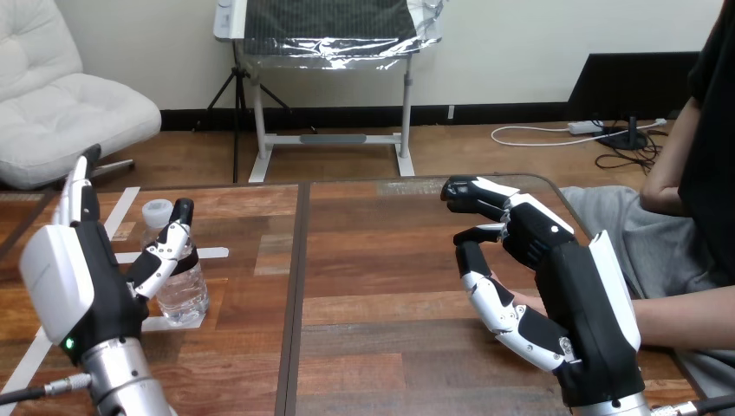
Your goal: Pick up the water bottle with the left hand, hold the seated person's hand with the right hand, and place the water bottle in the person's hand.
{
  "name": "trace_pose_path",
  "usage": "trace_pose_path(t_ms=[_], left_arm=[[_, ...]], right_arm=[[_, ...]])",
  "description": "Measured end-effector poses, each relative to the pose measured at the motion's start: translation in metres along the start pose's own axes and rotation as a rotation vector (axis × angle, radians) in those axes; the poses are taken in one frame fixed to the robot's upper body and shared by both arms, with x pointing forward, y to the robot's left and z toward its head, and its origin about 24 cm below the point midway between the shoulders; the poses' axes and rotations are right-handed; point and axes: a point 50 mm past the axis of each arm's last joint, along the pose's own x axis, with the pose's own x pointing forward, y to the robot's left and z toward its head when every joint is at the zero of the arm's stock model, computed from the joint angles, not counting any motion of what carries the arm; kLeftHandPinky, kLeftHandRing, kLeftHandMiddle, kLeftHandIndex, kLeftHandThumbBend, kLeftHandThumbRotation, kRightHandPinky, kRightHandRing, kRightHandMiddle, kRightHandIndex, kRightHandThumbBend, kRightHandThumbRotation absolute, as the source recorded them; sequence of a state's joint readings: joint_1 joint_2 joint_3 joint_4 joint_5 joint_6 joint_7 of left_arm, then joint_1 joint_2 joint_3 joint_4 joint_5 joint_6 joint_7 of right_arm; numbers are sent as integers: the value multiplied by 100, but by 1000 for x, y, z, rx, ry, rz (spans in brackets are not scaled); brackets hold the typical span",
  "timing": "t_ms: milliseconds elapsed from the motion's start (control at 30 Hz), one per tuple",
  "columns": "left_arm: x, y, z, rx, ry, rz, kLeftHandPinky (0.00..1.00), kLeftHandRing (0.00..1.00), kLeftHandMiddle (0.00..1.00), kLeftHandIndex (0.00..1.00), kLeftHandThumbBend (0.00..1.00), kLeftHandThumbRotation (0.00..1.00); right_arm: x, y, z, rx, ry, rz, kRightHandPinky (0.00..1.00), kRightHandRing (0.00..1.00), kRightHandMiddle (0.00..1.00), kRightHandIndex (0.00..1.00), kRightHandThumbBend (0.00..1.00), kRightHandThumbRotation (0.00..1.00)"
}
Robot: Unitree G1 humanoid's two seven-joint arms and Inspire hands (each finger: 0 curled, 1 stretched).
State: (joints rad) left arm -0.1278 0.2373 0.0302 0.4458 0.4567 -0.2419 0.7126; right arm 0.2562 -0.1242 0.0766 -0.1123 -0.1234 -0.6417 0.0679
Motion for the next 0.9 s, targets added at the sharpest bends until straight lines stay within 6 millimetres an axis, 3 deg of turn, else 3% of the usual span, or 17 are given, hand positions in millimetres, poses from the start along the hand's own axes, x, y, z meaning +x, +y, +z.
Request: trace_pose_path(t_ms=[433,900], left_arm=[[7,-5,-3,-132,77,-79,85,87,89,91,79,52],[8,-9,-7,-161,112,-133,85,86,87,90,85,55]], right_arm=[[0,1,0,-9,-1,6,62,77,80,72,27,15],[1,1,0,-13,-1,8,61,76,80,72,27,15]])
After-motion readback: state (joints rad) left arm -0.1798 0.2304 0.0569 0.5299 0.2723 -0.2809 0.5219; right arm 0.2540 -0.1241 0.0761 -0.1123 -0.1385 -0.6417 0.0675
